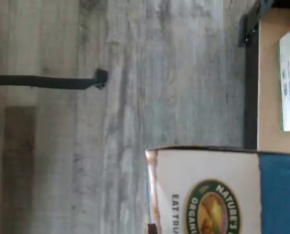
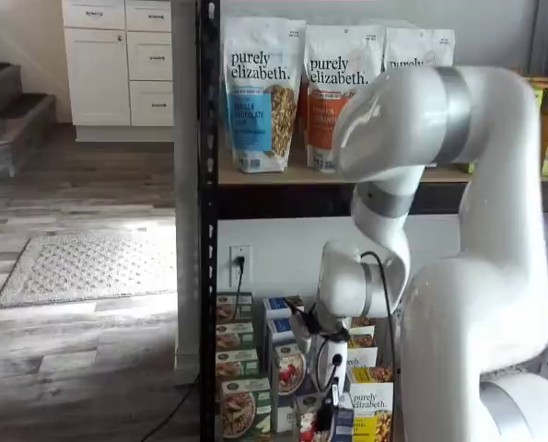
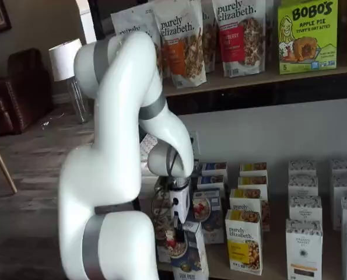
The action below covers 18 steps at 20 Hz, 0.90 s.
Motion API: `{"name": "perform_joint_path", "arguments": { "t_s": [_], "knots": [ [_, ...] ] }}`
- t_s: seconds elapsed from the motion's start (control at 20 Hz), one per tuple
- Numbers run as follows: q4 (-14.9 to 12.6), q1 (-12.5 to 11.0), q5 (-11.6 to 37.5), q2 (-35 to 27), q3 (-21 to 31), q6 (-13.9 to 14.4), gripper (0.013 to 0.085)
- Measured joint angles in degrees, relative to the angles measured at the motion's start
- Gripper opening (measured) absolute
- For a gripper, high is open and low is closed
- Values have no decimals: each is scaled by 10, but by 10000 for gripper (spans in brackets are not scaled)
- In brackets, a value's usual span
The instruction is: Pick up the blue and white box that is on the bottom shelf, the second box from the left
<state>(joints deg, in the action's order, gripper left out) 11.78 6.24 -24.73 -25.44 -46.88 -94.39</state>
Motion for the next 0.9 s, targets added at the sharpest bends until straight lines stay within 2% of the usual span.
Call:
{"name": "perform_joint_path", "arguments": {
  "t_s": [0.15, 0.45, 0.65, 0.9],
  "knots": [
    [-4, 2, -14, 52, 38, 7, 490],
    [7, 7, -76, 187, 109, 9, 490],
    [3, 13, -122, 271, 140, 25, 490],
    [-7, 18, -156, 327, 155, 43, 490]
  ]
}}
